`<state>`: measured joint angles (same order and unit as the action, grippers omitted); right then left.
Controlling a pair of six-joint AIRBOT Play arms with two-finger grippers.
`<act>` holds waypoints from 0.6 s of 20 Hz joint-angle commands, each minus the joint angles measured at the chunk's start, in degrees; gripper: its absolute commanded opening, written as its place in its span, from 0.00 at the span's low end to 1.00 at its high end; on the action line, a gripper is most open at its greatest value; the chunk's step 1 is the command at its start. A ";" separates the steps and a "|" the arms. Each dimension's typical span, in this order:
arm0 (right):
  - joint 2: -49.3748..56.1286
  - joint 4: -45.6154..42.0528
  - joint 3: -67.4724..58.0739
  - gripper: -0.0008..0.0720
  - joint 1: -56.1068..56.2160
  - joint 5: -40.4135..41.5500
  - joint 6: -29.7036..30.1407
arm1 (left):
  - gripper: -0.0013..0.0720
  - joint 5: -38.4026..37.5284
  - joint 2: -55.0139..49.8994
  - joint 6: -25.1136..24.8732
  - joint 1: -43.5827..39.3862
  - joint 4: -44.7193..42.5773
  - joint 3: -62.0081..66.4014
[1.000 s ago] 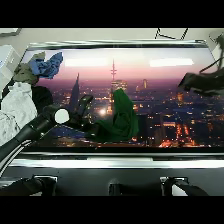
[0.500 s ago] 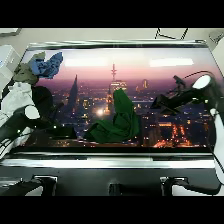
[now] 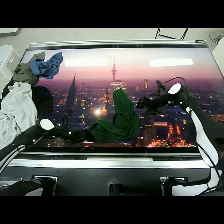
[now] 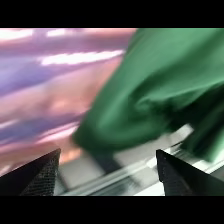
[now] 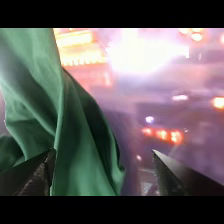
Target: Fold the clothes and pants, and hang the long-sleeved shirts on hangers.
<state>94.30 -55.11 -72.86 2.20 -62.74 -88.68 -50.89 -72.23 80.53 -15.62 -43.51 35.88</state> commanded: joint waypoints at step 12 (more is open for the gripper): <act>5.40 7.02 -2.12 0.06 6.45 11.45 1.60 | 0.05 9.99 4.55 -4.31 -2.93 0.00 0.07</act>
<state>99.74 -47.53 -73.58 7.77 -53.32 -87.79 -41.30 -70.30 76.86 -18.59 -42.11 35.62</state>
